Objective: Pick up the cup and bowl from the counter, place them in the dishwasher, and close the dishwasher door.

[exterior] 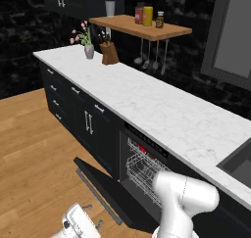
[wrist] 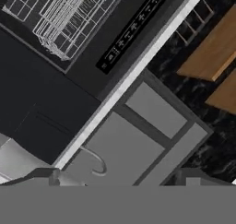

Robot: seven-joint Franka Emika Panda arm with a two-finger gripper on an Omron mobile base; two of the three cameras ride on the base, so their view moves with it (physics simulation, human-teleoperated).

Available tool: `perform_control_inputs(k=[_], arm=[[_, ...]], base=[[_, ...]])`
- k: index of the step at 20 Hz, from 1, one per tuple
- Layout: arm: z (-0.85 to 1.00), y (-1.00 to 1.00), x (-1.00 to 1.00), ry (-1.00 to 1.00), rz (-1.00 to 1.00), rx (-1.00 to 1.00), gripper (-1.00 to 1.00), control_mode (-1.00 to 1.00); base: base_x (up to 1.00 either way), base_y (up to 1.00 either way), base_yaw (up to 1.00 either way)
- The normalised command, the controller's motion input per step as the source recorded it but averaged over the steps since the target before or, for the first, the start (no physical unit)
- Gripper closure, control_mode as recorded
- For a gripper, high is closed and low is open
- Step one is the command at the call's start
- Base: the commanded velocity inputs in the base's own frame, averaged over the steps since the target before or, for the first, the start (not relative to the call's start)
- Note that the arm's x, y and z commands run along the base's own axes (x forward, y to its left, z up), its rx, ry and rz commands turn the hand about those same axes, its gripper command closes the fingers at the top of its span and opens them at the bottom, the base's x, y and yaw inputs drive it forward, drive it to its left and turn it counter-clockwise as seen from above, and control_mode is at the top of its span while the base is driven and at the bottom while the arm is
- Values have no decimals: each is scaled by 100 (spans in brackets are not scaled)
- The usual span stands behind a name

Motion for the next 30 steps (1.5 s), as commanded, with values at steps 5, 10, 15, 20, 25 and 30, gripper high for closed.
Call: perform_control_inputs(k=[5,10,15,20,25,30], arm=[[-68,0,39,12,-3,-22,-100,-100],[-71,2,40,10,-5,-23,-100,-100],[-76,0,40,9,-5,-19,-100,-100],[-93,10,38,11,-9,-21,-100,-100],[-100,19,66,14,-8,-26,-100,-100],[-100,57,100,18,-8,-33,-100,-100]], base=[[0,0,0],[0,0,0],[0,0,0],[0,0,0],[0,0,0],[0,0,0]])
